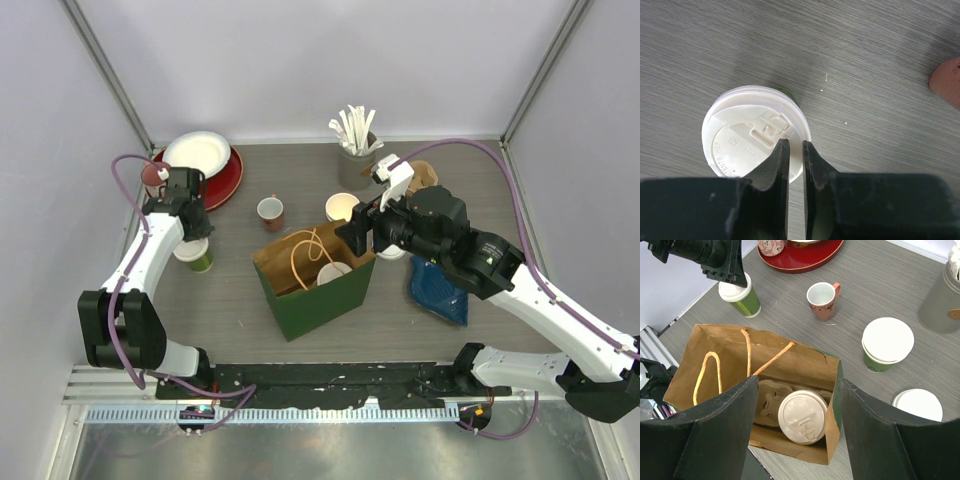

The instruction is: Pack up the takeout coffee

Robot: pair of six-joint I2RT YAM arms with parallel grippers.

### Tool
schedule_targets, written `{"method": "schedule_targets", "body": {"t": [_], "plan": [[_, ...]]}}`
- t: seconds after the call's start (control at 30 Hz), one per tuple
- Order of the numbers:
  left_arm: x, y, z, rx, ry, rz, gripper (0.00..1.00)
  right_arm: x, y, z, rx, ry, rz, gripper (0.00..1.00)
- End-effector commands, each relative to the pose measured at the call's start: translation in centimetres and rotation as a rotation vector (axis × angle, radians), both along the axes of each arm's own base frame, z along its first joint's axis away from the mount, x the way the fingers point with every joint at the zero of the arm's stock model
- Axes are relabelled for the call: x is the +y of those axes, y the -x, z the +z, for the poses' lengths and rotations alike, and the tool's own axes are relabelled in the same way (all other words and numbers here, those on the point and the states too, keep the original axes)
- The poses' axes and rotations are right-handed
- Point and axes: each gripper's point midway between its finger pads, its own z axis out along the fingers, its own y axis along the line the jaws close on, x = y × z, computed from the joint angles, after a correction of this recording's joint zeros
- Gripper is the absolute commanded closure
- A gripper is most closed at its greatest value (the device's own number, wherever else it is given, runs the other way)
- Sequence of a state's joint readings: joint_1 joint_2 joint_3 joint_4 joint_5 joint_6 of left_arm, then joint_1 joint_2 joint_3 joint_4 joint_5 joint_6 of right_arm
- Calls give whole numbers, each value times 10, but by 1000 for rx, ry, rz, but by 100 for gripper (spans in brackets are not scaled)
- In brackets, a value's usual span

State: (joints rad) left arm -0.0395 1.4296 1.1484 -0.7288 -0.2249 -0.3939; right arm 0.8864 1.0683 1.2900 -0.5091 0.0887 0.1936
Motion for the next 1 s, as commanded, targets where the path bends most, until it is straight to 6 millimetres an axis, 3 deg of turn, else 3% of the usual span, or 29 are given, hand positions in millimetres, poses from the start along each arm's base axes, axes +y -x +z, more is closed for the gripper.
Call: {"method": "schedule_targets", "body": {"t": [0.0,0.17,0.33,0.6,0.87,0.97], "plan": [[-2,-3,0,-11,9,-2,96,-3,1,19,-38,-39,-10,30],[-3,-2,4,-8,8,-30,100,-2,2,18,-33,-39,-5,30],[-18,-2,20,-18,44,-160,100,-4,3,19,-35,-44,-8,30],[-26,15,29,24,-29,-377,100,0,2,18,-32,-40,3,30],[-46,32,57,7,-129,-647,100,2,1,18,-32,-42,7,30],[-49,36,54,25,-136,-701,100,2,1,18,-33,-43,7,30]]}}
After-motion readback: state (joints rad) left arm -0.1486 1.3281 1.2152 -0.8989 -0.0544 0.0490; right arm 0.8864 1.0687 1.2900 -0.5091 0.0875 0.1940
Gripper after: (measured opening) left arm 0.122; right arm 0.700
